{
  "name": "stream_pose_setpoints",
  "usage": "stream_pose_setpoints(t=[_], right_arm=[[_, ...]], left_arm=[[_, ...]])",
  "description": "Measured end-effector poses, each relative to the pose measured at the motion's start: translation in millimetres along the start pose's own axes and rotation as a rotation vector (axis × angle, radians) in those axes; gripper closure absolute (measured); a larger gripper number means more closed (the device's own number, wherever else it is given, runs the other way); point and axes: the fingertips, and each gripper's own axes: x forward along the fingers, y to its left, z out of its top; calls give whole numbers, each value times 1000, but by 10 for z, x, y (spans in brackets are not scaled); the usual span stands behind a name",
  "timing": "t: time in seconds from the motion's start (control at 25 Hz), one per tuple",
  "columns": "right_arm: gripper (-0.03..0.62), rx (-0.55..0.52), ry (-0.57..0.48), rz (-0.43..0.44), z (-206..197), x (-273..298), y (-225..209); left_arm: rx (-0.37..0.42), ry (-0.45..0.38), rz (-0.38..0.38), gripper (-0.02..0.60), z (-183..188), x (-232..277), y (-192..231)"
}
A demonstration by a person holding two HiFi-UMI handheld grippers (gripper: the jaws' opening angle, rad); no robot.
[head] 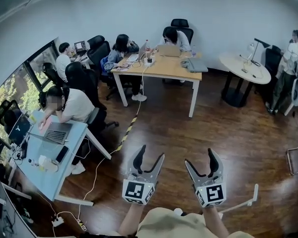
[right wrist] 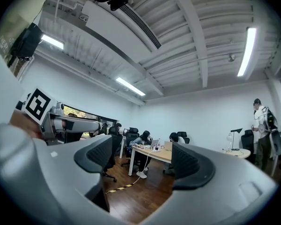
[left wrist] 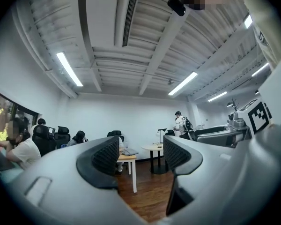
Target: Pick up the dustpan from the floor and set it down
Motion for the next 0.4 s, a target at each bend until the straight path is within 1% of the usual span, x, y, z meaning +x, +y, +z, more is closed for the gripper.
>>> stream_pose_setpoints(t=[0.2,0.4], right_arm=[[198,-50,12,14,-11,-65,90],[198,-29,34,12,-94,-133,159]], left_arm=[[-13,9,-33,313,-19,4,-103],[-23,12,-57,318,-122,-57,-156]])
